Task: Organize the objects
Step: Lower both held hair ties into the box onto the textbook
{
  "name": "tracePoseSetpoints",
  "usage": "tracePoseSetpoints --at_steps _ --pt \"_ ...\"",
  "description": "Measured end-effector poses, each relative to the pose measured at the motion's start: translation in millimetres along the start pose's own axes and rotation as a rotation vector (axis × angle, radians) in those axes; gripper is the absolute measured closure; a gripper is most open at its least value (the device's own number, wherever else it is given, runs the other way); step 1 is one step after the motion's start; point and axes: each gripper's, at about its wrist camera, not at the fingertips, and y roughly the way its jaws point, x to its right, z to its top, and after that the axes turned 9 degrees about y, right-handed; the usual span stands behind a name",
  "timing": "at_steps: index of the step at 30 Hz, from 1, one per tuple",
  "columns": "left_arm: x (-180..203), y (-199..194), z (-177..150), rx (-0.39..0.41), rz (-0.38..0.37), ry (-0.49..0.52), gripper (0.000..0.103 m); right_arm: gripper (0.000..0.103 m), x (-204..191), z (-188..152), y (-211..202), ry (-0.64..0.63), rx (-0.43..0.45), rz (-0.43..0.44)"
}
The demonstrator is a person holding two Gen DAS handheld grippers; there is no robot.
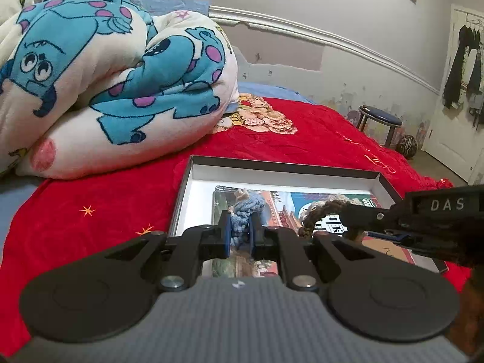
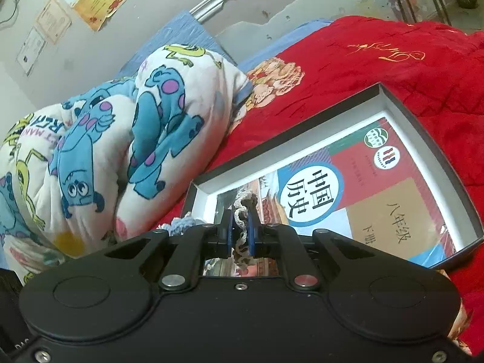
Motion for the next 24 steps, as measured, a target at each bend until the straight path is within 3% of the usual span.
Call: tracePoseSetpoints --at_steps 5,13,24 --pt "-5.0 2.6 -1.7 -0.017 0.012 -0.011 0.088 0.093 -0.7 1.6 -0.2 -0.012 -0.006 0.018" --pt "-10.3 14.9 -9.2 -0.110 0.031 -0.037 0.088 0.093 3.1 -3.7 11.1 0.003 -0.052 0.019" --pt "-9.1 3.6 -9.5 -0.203 0.031 -0.063 0.087 0.093 -3.4 -14.3 10.4 0.025 -0.101 0.042"
